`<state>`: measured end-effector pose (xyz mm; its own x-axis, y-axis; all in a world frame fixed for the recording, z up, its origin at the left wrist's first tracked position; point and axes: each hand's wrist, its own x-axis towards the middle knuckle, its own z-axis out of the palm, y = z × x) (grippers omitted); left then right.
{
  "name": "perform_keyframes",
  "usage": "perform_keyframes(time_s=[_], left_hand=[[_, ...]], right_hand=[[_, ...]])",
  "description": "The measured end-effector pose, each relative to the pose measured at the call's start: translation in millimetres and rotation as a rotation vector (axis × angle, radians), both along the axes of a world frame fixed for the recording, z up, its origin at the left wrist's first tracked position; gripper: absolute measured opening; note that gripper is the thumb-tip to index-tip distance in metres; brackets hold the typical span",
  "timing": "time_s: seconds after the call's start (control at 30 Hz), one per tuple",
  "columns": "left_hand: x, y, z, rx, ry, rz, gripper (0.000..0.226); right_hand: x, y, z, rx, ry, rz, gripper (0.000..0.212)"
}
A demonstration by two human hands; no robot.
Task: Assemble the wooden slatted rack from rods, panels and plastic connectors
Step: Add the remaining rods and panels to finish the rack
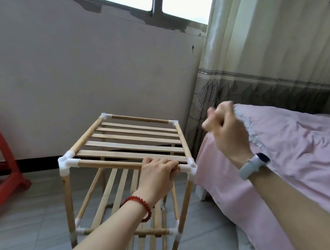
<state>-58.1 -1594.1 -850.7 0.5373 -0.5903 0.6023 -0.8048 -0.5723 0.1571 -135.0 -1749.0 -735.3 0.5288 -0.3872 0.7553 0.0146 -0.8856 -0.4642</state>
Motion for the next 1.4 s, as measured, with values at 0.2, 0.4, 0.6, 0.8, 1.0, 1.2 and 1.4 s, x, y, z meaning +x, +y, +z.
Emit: perform_keyframes(time_s=[0.2, 0.4, 0.6, 0.8, 1.0, 1.2, 1.4], left_hand=[[4, 8, 7, 0.043, 0.059, -0.068, 0.021], [38, 85, 22, 0.049, -0.012, -0.014, 0.04], [86, 196, 22, 0.238, 0.251, 0.35, 0.041], [77, 208, 18, 0.26, 0.127, 0.241, 0.024], [43, 190, 28, 0.344, 0.118, 0.011, 0.038], [19, 163, 30, 0.283, 0.152, -0.242, 0.024], [9, 116, 18, 0.121, 0.012, -0.189, 0.036]], right_hand=[[-4, 30, -60, -0.23, 0.571, -0.059, 0.025], [15, 61, -62, 0.167, 0.507, 0.335, 0.023], [45, 102, -88, 0.091, 0.532, 0.324, 0.024], [49, 95, -91, 0.016, 0.532, 0.303, 0.027], [73, 70, -87, 0.156, 0.57, 0.225, 0.026], [103, 62, -87, 0.241, 0.552, 0.2, 0.041], [102, 49, -72, 0.283, 0.513, 0.314, 0.027]])
